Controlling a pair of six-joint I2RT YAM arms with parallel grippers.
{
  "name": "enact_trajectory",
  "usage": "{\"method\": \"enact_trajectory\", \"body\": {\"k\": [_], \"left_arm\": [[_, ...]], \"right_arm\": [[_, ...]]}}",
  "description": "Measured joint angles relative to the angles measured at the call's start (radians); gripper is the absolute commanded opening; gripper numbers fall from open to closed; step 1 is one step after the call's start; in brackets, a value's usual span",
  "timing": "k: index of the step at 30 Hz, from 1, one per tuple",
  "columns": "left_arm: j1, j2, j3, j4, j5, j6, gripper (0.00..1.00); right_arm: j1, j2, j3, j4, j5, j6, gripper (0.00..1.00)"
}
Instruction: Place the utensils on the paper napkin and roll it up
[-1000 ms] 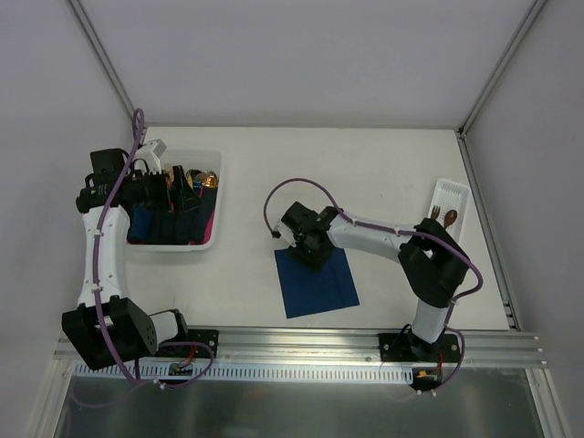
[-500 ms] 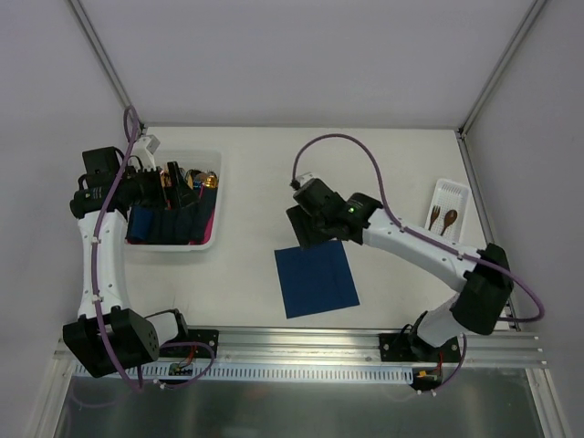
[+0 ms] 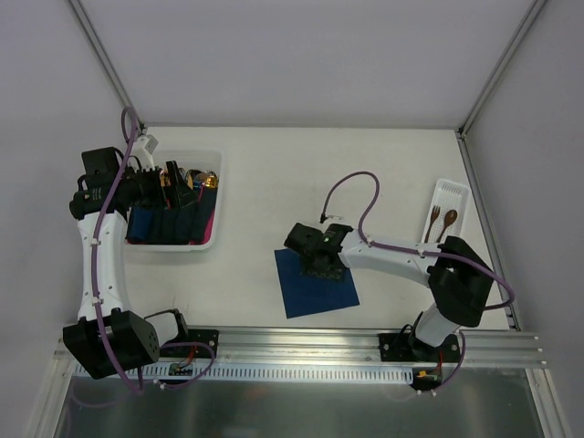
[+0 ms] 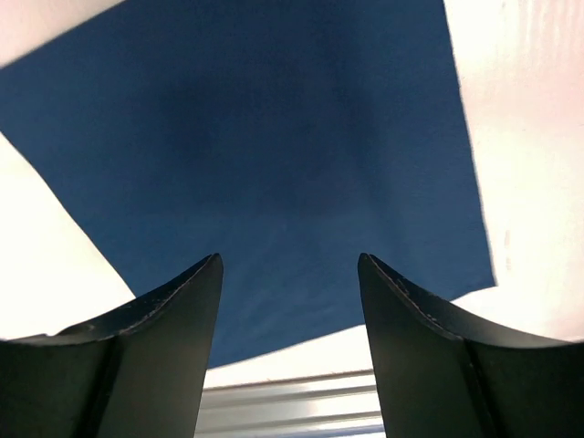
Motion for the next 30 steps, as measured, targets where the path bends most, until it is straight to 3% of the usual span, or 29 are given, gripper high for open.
{"method": "enact_trajectory", "body": {"k": [8, 17, 30], "left_arm": [[0.026, 0.000, -0.019, -0.001, 0.001, 0.016, 0.99], [0.033, 0.000, -0.029, 0.000, 0.028, 0.042, 0.99], [0.053, 0.014, -0.029, 0.000, 0.063, 0.047, 0.99]], "right_arm": [[0.002, 0.113, 0.001, 0.075, -0.005, 0.076, 0.65], [-0.027, 0.136, 0.038, 0.107, -0.027, -0.076, 0.65], [-0.169, 0.130, -0.029, 0.224, -0.246, -0.251, 0.63]]}}
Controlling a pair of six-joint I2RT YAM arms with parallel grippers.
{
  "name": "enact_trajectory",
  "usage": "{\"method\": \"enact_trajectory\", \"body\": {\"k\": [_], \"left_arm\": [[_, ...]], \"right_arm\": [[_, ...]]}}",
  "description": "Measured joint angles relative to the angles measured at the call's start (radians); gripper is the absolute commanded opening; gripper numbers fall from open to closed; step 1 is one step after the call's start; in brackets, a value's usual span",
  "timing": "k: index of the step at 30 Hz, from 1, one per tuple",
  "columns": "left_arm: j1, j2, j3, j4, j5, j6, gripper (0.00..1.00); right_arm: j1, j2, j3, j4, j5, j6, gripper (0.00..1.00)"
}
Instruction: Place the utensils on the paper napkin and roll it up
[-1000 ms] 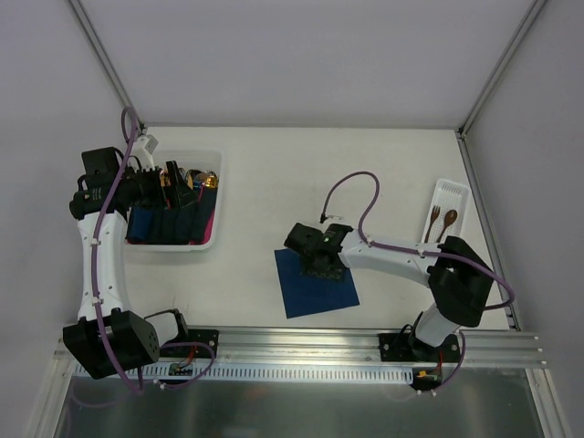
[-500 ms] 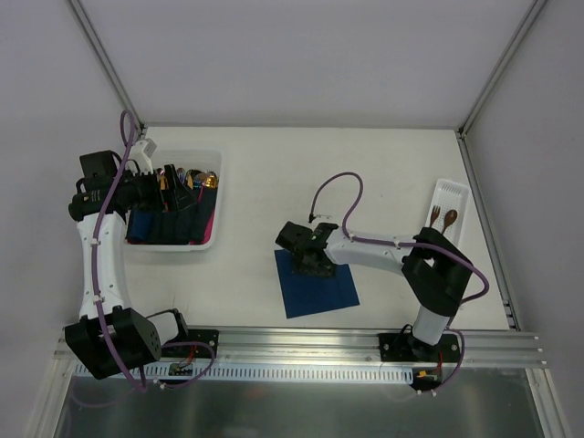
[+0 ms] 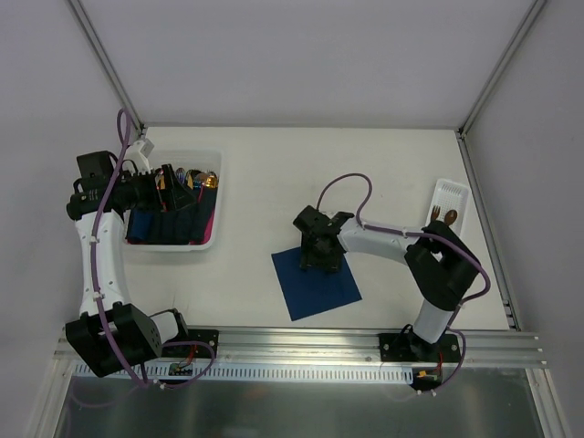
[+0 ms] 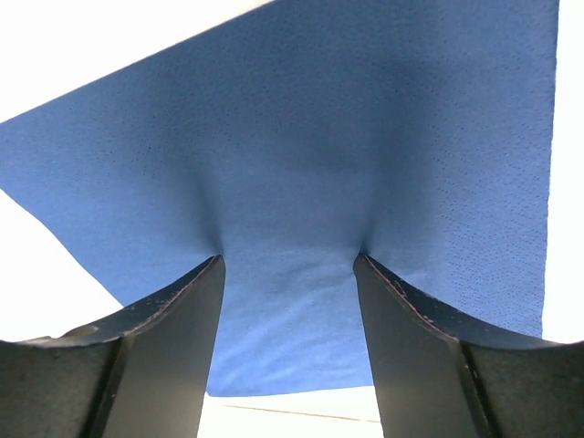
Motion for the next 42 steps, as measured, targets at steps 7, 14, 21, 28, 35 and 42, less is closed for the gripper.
{"method": "enact_trajectory", "body": {"k": [7, 14, 21, 28, 35, 42], "left_arm": [[0.008, 0.024, 0.000, 0.000, 0.022, 0.006, 0.99], [0.024, 0.057, 0.000, 0.000, 0.050, 0.010, 0.99], [0.032, 0.061, 0.000, 0.000, 0.067, 0.031, 0.99], [0.038, 0.061, 0.000, 0.000, 0.074, 0.033, 0.99], [0.038, 0.063, 0.005, 0.000, 0.088, 0.031, 0.99], [0.038, 0.064, 0.029, 0.000, 0.107, 0.028, 0.99]], "right_arm": [[-0.110, 0.038, 0.055, 0.012, -0.072, -0.296, 0.64], [-0.207, 0.113, 0.155, -0.009, -0.071, -0.513, 0.66], [-0.229, 0.167, 0.231, -0.024, -0.112, -0.671, 0.68], [-0.233, 0.167, 0.231, -0.024, -0.148, -0.720, 0.69], [-0.224, 0.146, 0.213, 0.002, -0.181, -0.685, 0.73], [-0.210, 0.072, 0.330, -0.085, -0.199, -0.674, 0.74]]}}
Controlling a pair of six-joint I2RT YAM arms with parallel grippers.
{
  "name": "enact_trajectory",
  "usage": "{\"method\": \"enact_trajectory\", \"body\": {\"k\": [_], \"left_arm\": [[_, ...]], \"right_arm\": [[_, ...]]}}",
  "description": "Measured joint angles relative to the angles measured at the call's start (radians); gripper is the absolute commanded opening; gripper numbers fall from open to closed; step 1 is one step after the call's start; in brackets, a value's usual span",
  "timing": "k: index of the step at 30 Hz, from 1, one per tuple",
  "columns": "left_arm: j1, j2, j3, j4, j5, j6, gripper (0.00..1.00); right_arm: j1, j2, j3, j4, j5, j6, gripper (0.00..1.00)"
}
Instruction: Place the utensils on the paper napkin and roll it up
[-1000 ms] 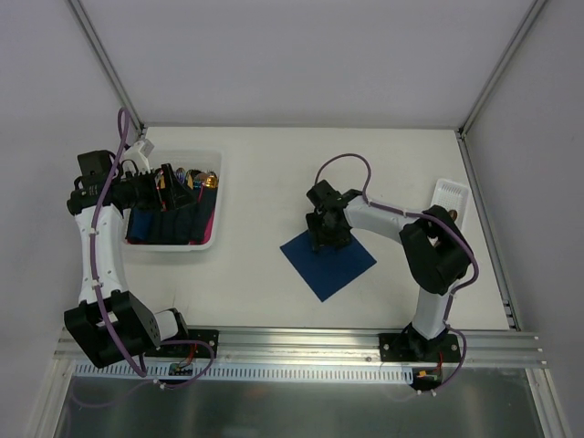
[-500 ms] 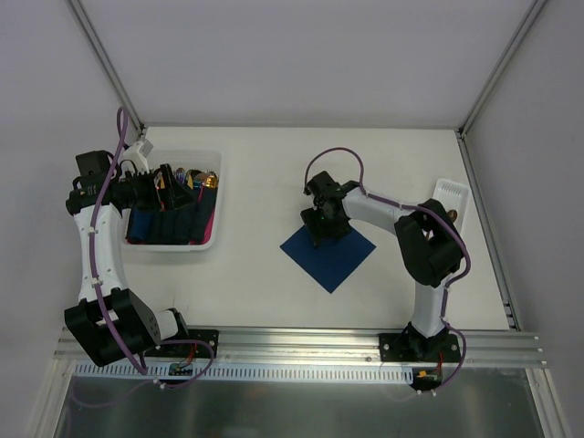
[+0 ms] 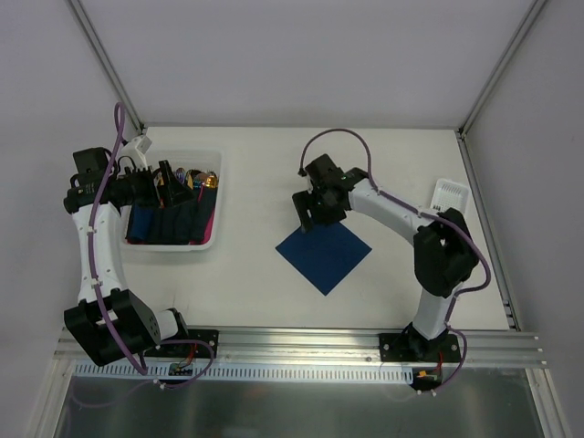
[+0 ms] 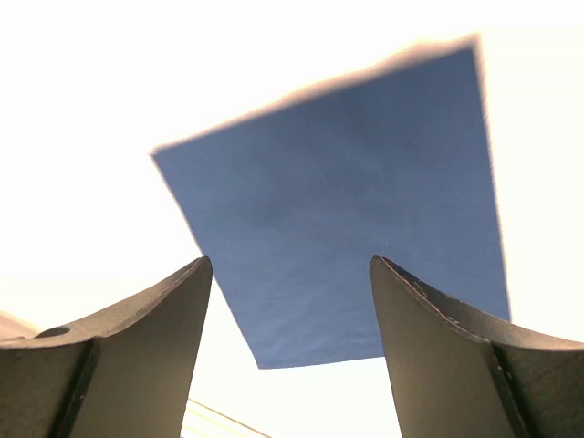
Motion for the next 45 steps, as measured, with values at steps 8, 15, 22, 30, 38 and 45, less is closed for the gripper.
{"method": "enact_trajectory", "body": {"k": [8, 15, 22, 30, 38, 45], "left_arm": [[0.000, -0.002, 0.002, 0.000, 0.036, 0.015, 0.99], [0.000, -0.002, -0.021, 0.006, 0.087, 0.050, 0.99], [-0.003, -0.002, -0.073, 0.018, 0.087, 0.061, 0.99], [-0.056, 0.040, -0.082, 0.049, -0.033, 0.061, 0.99], [-0.060, 0.084, -0.084, 0.061, -0.089, 0.061, 0.99], [-0.060, 0.097, -0.084, 0.062, -0.094, 0.061, 0.99]], "right_arm": [[-0.187, -0.261, 0.190, -0.083, -0.015, -0.014, 0.65], [-0.729, -0.353, 0.133, -0.137, -0.013, -0.005, 0.38], [-0.911, -0.178, 0.079, -0.177, 0.040, 0.006, 0.27], [-0.915, -0.048, 0.039, -0.187, 0.162, 0.008, 0.26], [-0.931, 0.016, -0.007, -0.174, 0.223, 0.029, 0.29], [-0.951, 0.052, -0.063, -0.134, 0.224, 0.041, 0.34]]}}
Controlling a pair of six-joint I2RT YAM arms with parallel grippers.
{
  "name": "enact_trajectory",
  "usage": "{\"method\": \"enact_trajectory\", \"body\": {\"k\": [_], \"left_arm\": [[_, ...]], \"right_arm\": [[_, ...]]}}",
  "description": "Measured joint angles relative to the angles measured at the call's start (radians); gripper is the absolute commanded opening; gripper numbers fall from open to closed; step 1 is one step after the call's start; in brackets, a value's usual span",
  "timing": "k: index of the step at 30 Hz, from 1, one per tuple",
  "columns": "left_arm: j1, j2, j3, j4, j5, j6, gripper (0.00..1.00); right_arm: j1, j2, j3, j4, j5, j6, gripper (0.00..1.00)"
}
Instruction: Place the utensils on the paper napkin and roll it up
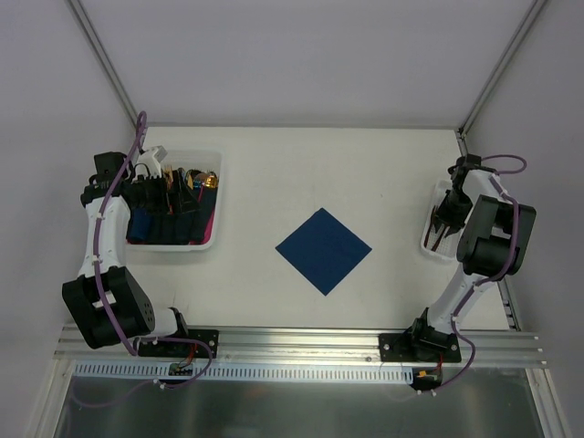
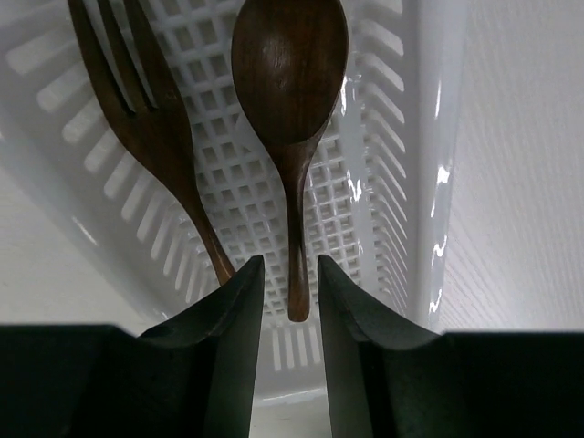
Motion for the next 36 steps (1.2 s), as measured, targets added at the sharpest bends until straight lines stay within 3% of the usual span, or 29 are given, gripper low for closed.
{"method": "enact_trajectory", "body": {"k": [8, 15, 20, 26, 31, 36], "left_arm": [[0.000, 0.021, 0.000, 0.000, -0.008, 0.000, 0.99], [0.000, 0.030, 0.001, 0.001, -0.024, -0.004, 0.99], [0.000, 0.029, 0.007, 0.002, -0.026, -0.008, 0.99], [0.000, 0.018, 0.018, 0.007, -0.060, -0.008, 0.99], [-0.002, -0.010, 0.018, 0.008, -0.080, -0.010, 0.99], [-0.066, -0.041, 0.018, 0.010, -0.170, -0.031, 0.99]], "right_arm": [[-0.002, 0.038, -0.022, 0.036, -0.004, 0.001, 0.27], [-0.006, 0.036, -0.022, 0.042, -0.008, 0.002, 0.01], [-0.007, -0.019, -0.026, 0.024, -0.013, 0.005, 0.00], [0.035, -0.264, 0.010, -0.072, 0.013, -0.002, 0.00], [0.216, -0.374, 0.106, -0.129, -0.020, -0.008, 0.00], [0.539, -0.343, 0.038, -0.120, -0.092, 0.069, 0.00]]}}
